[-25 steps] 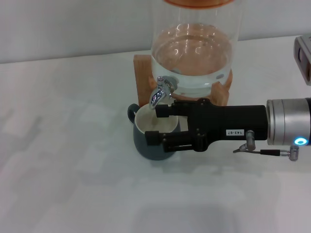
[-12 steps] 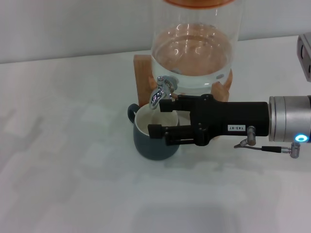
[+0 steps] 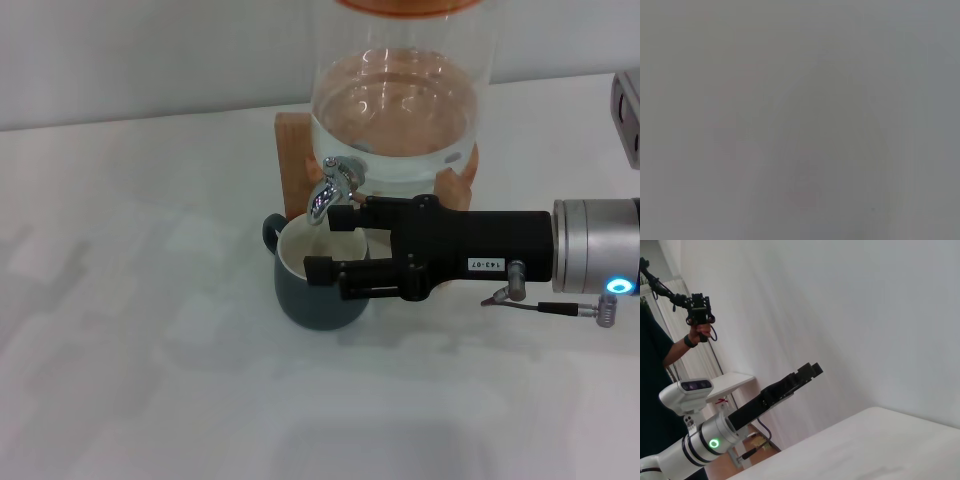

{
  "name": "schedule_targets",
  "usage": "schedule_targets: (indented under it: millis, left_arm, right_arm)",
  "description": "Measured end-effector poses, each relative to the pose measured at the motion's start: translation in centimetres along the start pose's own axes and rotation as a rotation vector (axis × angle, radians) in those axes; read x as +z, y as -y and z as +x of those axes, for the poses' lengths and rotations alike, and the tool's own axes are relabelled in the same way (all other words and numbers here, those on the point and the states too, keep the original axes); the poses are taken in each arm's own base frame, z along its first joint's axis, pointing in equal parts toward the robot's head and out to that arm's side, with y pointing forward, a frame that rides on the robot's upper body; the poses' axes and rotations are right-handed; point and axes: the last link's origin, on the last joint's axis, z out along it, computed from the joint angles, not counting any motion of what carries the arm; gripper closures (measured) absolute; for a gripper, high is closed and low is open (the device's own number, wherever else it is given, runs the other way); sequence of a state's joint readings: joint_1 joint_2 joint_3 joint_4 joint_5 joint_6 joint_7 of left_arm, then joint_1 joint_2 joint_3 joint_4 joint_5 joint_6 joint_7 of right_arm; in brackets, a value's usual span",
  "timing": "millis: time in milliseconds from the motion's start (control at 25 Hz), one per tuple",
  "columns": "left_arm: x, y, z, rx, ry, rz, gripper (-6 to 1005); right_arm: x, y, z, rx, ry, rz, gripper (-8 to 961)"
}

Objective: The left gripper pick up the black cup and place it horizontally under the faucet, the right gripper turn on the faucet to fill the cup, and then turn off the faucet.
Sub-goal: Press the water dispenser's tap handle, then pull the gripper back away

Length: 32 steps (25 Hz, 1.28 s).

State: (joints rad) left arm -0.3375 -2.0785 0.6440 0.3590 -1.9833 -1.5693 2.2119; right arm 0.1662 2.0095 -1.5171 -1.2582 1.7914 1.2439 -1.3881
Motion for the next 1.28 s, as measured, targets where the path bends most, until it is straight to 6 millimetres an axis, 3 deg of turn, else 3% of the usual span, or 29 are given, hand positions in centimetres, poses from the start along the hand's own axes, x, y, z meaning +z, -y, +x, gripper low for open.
schedule_targets:
  millis: [760,1280]
  left_arm:
    - [0.0,0.0,0.0,-0.001,-0.003,0.001,106]
    - [0.1,0.1,0.2,0.007,-0.006,-0.002,106]
  right_arm:
    - [0.0,0.9,-0.2,-0.004,0.008,0.06,145]
    - [-1.3,1.6,-0.4,-0.005,0.026,0.107,146]
